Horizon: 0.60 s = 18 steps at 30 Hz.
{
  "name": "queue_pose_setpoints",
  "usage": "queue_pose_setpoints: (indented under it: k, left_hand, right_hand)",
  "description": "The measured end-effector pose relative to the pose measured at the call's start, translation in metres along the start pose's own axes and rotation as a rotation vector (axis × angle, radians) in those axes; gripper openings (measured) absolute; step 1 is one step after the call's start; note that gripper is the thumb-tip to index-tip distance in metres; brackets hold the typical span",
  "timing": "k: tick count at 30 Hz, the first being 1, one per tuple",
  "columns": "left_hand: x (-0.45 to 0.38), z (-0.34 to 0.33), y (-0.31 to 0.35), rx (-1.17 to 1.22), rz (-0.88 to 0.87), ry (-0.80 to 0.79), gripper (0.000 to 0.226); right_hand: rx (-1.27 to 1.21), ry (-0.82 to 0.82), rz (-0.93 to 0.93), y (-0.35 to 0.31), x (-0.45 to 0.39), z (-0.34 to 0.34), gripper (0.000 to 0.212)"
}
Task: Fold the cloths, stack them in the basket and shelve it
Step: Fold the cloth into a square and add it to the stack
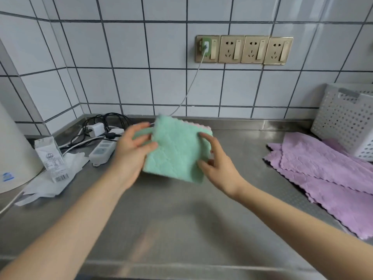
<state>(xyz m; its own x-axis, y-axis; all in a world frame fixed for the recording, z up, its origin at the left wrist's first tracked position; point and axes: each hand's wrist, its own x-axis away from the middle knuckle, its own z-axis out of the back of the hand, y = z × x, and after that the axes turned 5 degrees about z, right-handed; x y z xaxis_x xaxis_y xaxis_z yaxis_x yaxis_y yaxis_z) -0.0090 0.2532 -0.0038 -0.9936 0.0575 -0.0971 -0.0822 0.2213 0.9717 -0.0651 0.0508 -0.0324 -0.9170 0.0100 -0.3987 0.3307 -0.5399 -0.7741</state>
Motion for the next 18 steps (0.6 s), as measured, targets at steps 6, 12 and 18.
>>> queue_pose_setpoints:
  k: [6, 12, 18]
  left_hand:
    - [-0.101, 0.05, 0.032, -0.282, -0.11, 0.188, 0.042]
    - [-0.123, 0.083, -0.027, -0.469, 0.144, 0.169, 0.057]
    - [-0.12, 0.084, -0.027, -0.411, 0.01, 0.168, 0.041]
  right_hand:
    - [-0.244, 0.032, -0.128, -0.019, -0.128, -0.057, 0.05]
    - [-0.098, -0.09, -0.315, 0.001, -0.135, -0.096, 0.064]
    - [-0.117, -0.062, -0.277, 0.006, -0.139, -0.092, 0.063]
